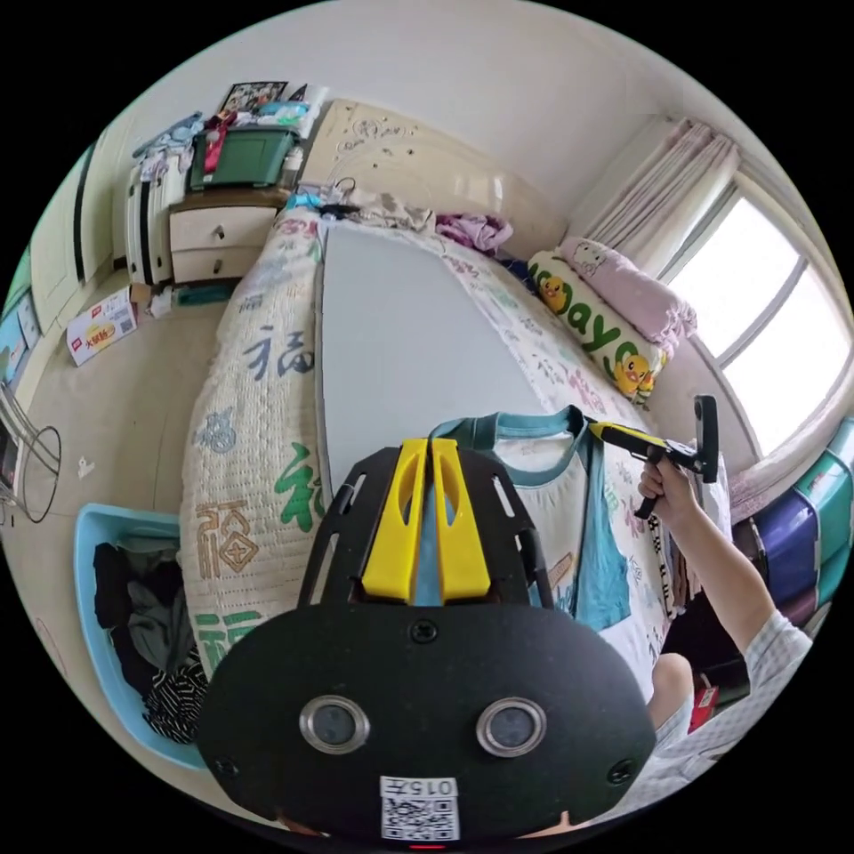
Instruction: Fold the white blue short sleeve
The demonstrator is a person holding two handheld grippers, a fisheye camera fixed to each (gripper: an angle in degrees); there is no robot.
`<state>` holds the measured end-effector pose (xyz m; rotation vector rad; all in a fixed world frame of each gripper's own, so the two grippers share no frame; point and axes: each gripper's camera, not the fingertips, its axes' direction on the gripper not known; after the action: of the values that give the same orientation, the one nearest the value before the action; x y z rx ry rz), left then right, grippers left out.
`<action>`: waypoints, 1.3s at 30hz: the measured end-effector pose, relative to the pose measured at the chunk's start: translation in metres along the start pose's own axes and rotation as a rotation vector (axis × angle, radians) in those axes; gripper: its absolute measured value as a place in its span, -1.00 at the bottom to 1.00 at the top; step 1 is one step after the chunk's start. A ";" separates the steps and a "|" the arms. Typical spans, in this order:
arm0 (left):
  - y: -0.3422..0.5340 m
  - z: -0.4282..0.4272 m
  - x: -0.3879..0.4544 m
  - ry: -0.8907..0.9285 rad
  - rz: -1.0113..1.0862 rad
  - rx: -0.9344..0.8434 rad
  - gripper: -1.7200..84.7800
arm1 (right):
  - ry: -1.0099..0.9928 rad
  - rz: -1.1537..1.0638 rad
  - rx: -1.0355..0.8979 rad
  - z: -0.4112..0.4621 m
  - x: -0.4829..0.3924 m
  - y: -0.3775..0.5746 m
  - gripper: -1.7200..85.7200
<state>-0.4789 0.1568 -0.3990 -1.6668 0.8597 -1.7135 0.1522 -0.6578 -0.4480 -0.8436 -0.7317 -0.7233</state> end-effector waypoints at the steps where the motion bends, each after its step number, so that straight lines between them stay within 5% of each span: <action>1: 0.001 -0.020 0.009 0.009 0.024 0.035 -0.97 | -0.014 -0.005 0.033 -0.017 -0.008 0.002 -0.98; 10: 0.147 -0.193 0.098 0.121 0.274 0.149 -0.97 | -0.167 -0.266 0.147 -0.167 -0.097 0.169 -0.98; 14: 0.287 -0.219 0.130 0.161 0.304 0.002 -0.96 | -0.205 -0.326 0.051 -0.178 -0.129 0.298 -0.97; 20: 0.403 -0.186 0.133 0.022 0.123 -0.299 -0.87 | -0.161 -0.123 -0.275 -0.093 -0.146 0.441 -0.87; 30: 0.410 -0.225 0.127 0.147 -0.132 -0.158 -0.82 | -0.189 -0.098 -0.199 -0.076 -0.200 0.457 -0.84; 39: 0.409 -0.164 0.155 -0.106 -0.178 -0.245 -0.82 | -0.077 -0.041 -0.317 -0.005 -0.228 0.490 -0.87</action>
<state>-0.6581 -0.2097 -0.6263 -2.0315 0.9247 -1.6705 0.4182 -0.3724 -0.8216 -1.1521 -0.7145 -0.8605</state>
